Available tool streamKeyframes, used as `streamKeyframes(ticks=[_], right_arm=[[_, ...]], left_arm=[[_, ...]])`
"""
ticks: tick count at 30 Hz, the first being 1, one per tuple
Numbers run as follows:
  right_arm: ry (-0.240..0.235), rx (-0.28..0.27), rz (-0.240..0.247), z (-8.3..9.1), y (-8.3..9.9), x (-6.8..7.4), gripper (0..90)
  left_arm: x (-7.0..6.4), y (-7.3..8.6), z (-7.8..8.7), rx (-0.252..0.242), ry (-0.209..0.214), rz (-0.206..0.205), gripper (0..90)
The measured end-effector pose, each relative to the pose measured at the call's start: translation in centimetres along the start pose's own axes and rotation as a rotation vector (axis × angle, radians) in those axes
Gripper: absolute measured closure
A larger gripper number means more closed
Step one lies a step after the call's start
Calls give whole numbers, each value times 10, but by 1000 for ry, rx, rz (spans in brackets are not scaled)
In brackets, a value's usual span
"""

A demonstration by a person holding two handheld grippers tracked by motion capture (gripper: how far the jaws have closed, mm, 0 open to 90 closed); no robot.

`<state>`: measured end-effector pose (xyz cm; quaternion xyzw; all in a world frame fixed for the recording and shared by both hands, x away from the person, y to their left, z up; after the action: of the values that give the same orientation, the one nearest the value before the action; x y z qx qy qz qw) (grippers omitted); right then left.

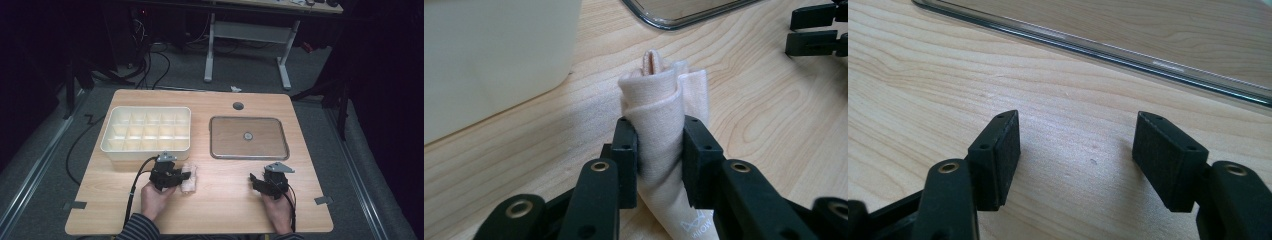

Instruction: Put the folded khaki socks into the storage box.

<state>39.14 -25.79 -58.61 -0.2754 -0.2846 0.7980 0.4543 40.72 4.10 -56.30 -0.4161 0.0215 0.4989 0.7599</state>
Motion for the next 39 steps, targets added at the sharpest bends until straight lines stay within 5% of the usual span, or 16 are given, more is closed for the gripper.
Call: streamKeyframes(ticks=[19,28,39], right_arm=[[-5,-1,2,0,0,0,350],[-6,0,2,0,0,1,347],[-6,0,3,0,0,1,346]], left_arm=[[2,-4,19,-1,-4,-1,716],[2,-20,36,-28,42,24,716],[9,-18,48,-16,20,4,717]])
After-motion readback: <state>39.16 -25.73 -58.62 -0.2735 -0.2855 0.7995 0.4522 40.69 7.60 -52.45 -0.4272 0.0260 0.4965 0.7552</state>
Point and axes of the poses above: each handheld gripper's, and its own axes: z roughly backward along the jaws, y roughly out of its underside, x roughly to its left, the point moved 8 cm from there along -z, roughly forward along the jaws, and after that the axes turned 13 degrees about z, right-handed, at the moved point
